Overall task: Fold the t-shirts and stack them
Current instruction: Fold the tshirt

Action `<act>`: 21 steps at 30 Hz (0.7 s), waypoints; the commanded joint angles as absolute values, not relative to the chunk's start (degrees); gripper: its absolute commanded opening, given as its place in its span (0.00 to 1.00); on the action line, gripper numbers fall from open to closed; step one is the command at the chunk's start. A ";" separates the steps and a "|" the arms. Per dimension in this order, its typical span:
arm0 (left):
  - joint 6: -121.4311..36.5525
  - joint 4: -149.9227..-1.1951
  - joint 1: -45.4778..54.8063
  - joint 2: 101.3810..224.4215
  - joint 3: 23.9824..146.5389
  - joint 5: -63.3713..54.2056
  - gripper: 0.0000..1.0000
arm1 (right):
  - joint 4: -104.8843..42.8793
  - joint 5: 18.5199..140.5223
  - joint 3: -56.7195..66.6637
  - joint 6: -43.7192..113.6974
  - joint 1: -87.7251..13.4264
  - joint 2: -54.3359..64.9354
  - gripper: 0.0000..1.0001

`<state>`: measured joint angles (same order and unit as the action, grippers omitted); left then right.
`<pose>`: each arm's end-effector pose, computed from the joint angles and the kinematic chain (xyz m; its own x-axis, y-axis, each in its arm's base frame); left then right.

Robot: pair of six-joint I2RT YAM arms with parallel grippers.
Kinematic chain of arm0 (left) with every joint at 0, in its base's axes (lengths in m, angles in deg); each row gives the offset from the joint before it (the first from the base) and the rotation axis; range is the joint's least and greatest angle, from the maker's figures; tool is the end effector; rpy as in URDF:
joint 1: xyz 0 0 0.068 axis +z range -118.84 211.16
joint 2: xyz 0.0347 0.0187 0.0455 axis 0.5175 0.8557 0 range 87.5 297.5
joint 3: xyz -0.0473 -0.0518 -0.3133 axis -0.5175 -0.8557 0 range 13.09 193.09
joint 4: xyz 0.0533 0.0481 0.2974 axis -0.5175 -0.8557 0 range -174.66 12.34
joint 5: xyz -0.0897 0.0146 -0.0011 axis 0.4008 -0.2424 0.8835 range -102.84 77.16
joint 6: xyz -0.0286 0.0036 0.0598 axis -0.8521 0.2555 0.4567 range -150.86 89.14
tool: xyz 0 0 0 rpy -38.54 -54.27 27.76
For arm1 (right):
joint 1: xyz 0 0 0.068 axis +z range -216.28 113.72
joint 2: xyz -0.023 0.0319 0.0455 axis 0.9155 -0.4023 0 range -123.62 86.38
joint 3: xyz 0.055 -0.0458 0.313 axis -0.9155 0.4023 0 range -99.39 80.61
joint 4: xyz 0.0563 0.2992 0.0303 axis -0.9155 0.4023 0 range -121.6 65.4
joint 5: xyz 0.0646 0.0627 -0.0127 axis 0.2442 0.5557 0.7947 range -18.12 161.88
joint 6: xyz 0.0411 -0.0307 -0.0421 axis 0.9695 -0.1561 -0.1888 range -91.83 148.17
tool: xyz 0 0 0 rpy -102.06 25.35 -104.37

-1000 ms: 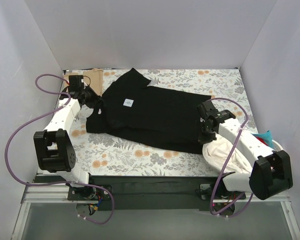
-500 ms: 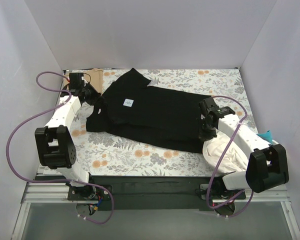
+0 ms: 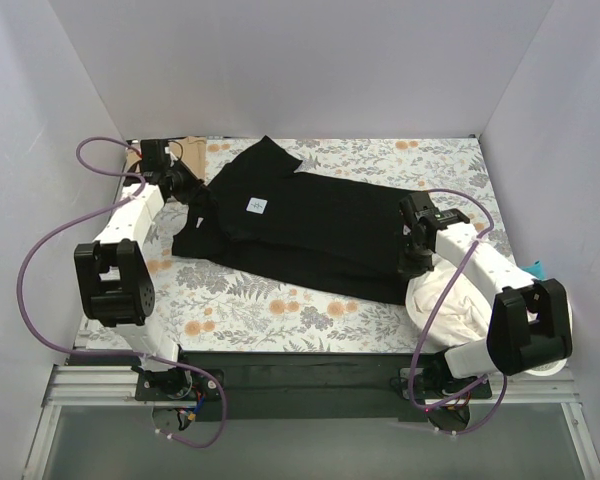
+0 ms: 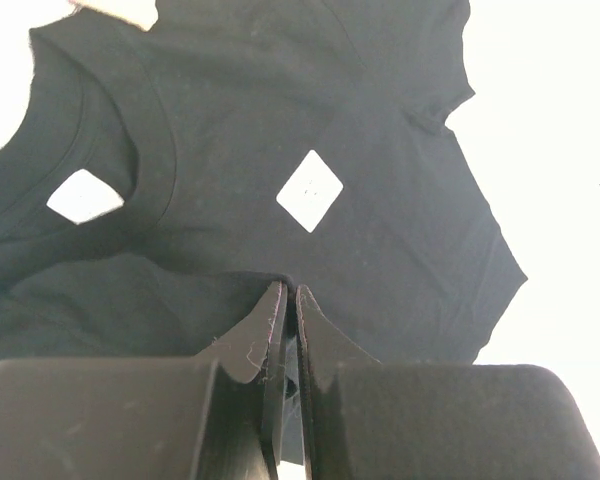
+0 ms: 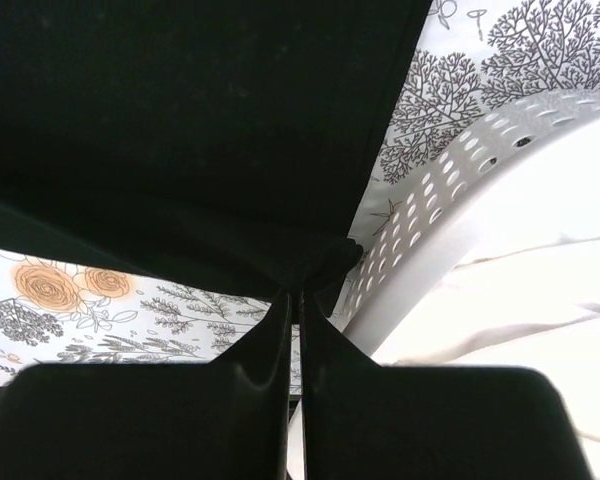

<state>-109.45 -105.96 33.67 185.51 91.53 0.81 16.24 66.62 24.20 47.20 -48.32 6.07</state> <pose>0.4429 0.0069 0.2899 -0.2601 -0.9648 0.0390 -0.7035 0.1617 -0.6921 0.2850 0.0873 0.2392 -0.9452 0.0349 -0.3246 0.0301 0.9994 0.0198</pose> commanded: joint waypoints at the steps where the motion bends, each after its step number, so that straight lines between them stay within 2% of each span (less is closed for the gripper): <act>1: -108.47 -105.35 33.62 186.89 95.09 2.97 0.00 | 18.94 63.97 21.55 44.61 -50.19 4.47 0.03; 2: -108.29 -105.44 33.62 188.20 96.83 3.32 0.09 | 19.03 64.23 21.02 44.44 -50.45 4.12 0.11; 3: -108.20 -105.70 33.54 188.83 97.90 3.59 0.20 | 19.03 64.58 20.49 44.61 -51.06 3.51 0.26; 4: -108.29 -105.70 33.62 189.27 98.60 3.42 0.29 | 18.94 64.67 19.27 44.78 -51.33 3.41 0.32; 5: -108.64 -105.53 33.62 189.53 99.91 2.81 0.48 | 18.94 64.76 18.74 45.31 -51.77 3.41 0.52; 6: -108.73 -105.00 33.62 189.28 100.62 2.45 0.53 | 18.59 65.28 18.04 45.75 -51.95 3.85 0.57; 7: -108.30 -104.91 33.62 189.10 101.33 2.27 0.55 | 18.41 65.29 16.64 46.19 -51.95 4.20 0.60; 9: -106.90 -105.00 33.62 188.13 103.26 2.01 0.66 | 18.06 65.90 15.13 47.24 -52.04 5.86 0.66; 11: -105.49 -105.00 33.62 185.95 103.01 1.23 0.66 | 17.19 66.60 13.56 47.42 -51.95 7.10 0.67; 16: -100.05 -101.84 33.97 178.91 91.27 -3.35 0.74 | 16.57 70.73 13.10 46.02 -51.43 9.74 0.66; 21: -98.80 -101.40 39.23 174.25 80.61 -4.14 0.74 | 14.20 71.35 16.35 47.77 -45.12 12.81 0.66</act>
<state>-101.29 -101.80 35.24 176.68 85.43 -1.71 15.82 69.57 15.20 47.40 -48.82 10.20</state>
